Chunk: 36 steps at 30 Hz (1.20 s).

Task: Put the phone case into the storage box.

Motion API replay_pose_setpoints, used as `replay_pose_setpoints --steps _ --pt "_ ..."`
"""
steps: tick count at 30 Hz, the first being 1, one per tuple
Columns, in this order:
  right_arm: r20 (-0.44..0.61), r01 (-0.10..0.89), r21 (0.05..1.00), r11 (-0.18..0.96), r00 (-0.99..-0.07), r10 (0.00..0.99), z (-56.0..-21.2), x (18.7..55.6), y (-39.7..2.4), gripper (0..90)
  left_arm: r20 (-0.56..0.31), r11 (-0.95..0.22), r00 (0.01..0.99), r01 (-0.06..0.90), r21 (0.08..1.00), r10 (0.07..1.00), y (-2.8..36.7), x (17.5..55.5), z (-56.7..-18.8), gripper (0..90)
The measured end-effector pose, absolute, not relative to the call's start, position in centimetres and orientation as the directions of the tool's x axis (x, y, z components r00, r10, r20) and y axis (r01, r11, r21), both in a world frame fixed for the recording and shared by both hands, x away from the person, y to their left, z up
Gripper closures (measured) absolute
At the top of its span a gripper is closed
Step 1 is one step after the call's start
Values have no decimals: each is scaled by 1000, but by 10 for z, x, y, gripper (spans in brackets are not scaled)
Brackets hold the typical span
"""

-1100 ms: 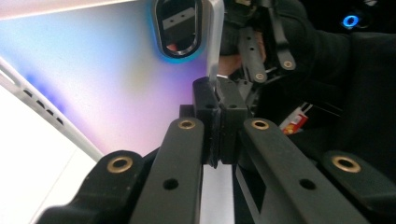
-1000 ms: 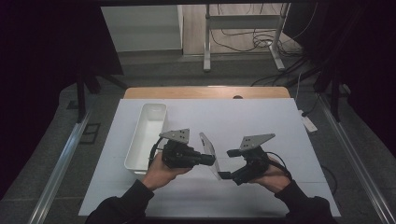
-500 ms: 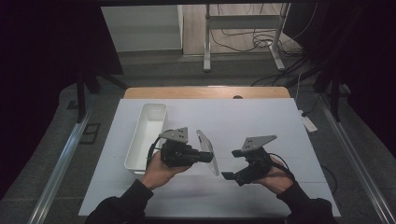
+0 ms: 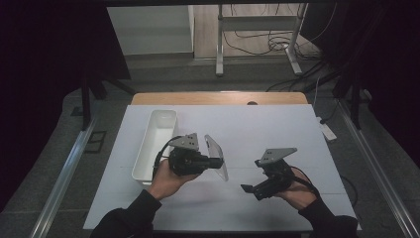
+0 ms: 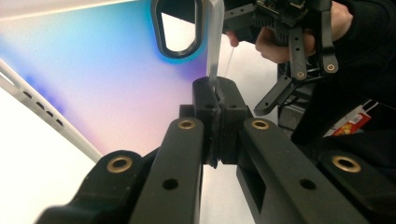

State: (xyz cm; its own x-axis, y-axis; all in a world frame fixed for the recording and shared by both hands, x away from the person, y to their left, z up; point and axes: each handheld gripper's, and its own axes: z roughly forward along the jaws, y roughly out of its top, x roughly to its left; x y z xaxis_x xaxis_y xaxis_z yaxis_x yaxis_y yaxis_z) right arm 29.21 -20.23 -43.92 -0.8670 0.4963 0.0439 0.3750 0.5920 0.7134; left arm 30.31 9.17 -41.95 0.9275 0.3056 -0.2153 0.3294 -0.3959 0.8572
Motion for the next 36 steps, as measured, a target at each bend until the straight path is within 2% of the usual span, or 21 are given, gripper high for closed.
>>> replay_pose_setpoints --steps 14,36 --pt "16 403 703 586 -833 553 -443 285 -220 1 -173 -410 907 336 848 385 95 310 -414 883" --pt "-23 414 729 545 -781 624 -443 268 -247 0 -127 -411 864 355 840 487 112 326 -404 883"
